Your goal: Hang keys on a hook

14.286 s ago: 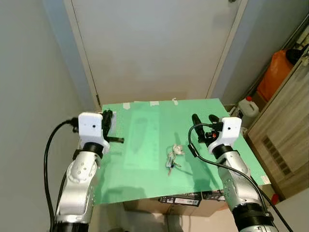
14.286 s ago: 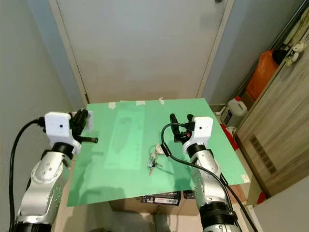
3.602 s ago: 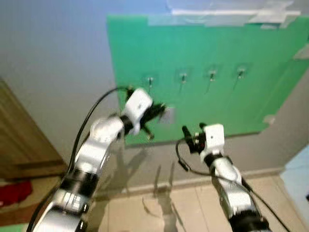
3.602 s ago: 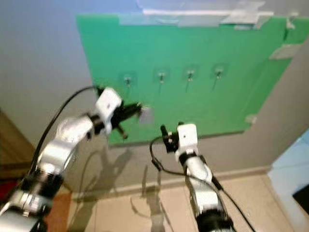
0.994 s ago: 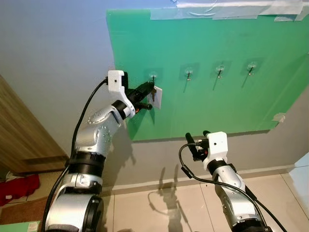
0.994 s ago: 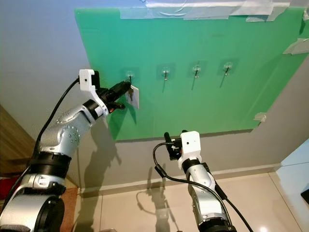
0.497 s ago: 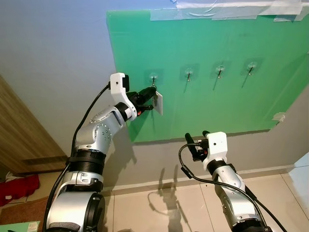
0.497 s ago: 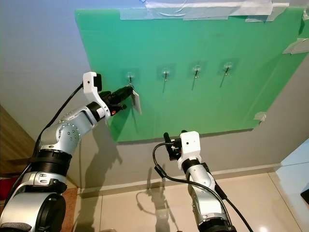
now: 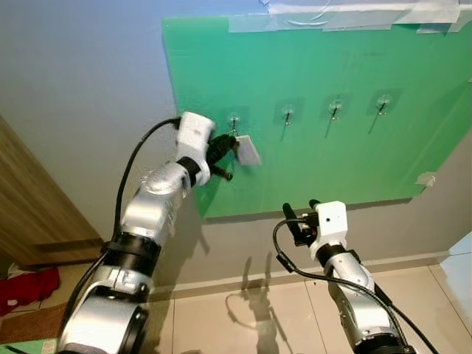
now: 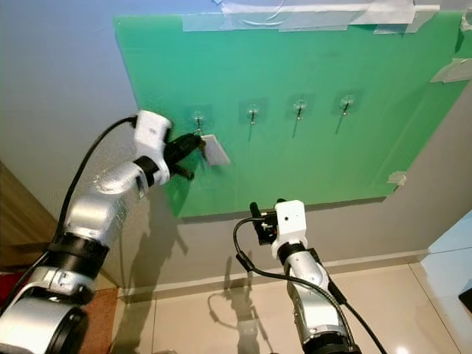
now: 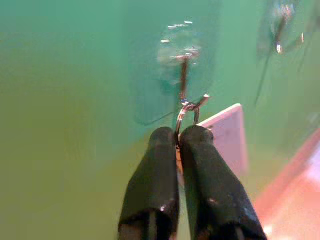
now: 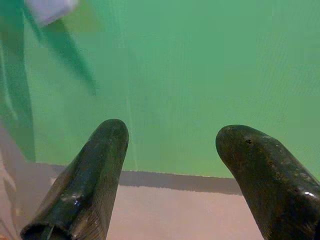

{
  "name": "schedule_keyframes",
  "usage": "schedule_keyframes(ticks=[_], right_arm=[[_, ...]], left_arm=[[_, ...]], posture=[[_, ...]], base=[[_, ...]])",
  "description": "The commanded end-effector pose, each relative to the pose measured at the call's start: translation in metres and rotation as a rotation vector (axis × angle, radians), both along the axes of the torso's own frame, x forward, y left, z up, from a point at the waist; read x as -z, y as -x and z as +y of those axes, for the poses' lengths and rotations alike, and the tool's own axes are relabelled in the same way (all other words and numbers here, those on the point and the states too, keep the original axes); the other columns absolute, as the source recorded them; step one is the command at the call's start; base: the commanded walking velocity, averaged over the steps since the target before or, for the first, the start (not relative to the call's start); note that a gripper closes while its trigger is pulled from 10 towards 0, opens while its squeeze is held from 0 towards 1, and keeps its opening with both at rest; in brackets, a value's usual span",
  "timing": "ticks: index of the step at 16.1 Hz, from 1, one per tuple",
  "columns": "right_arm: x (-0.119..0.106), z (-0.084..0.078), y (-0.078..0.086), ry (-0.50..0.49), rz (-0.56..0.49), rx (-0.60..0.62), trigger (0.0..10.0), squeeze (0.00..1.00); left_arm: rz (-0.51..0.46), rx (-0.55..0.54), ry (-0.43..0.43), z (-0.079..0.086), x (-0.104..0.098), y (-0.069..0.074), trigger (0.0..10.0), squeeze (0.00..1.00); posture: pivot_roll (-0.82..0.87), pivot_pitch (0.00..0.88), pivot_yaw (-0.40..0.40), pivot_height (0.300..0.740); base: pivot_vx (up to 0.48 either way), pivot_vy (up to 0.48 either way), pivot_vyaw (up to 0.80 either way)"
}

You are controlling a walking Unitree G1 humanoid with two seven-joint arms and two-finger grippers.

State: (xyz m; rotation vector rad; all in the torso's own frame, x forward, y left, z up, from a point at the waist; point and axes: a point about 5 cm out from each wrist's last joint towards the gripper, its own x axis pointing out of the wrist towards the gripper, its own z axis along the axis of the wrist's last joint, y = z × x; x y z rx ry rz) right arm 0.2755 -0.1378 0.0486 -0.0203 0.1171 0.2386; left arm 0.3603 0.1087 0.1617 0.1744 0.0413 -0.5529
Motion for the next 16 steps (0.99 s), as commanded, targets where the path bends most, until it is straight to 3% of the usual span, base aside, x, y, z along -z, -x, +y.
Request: schedule_keyframes(ticks=[1, 7, 10, 13, 16], right_arm=[[-0.004, 0.004, -0.002, 0.000, -0.011, -0.013, 10.0, 0.00], [-0.004, 0.004, -0.004, 0.000, -0.011, -0.016, 10.0, 0.00], [-0.004, 0.005, -0.004, -0.001, -0.013, -0.018, 10.0, 0.00], [-0.006, 0.005, -0.006, -0.002, -0.025, -0.017, 10.0, 0.00], [-0.010, 0.005, -0.011, -0.009, -0.049, -0.020, 10.0, 0.00]], left_arm=[[0.072, -0.039, -0.099, 0.009, 0.025, 0.005, 10.0, 1.00], [0.016, -0.080, -0.155, 0.016, 0.036, 0.014, 10.0, 1.00], [-0.079, -0.166, -0.125, 0.026, 0.032, 0.024, 10.0, 1.00], [-0.157, -0.276, -0.073, 0.044, 0.026, 0.041, 10.0, 1.00], [-0.147, -0.338, -0.044, 0.055, 0.037, 0.066, 10.0, 1.00]], posture=[[0.00, 0.000, 0.040, 0.736], [0.01, 0.000, 0.037, 0.736], [0.02, 0.000, 0.033, 0.736], [0.03, 0.000, 0.026, 0.736], [0.06, 0.000, 0.012, 0.736]], base=[[0.000, 0.000, 0.00], [0.000, 0.000, 0.00], [0.000, 0.000, 0.00], [0.000, 0.000, 0.00], [0.000, 0.000, 0.00]])
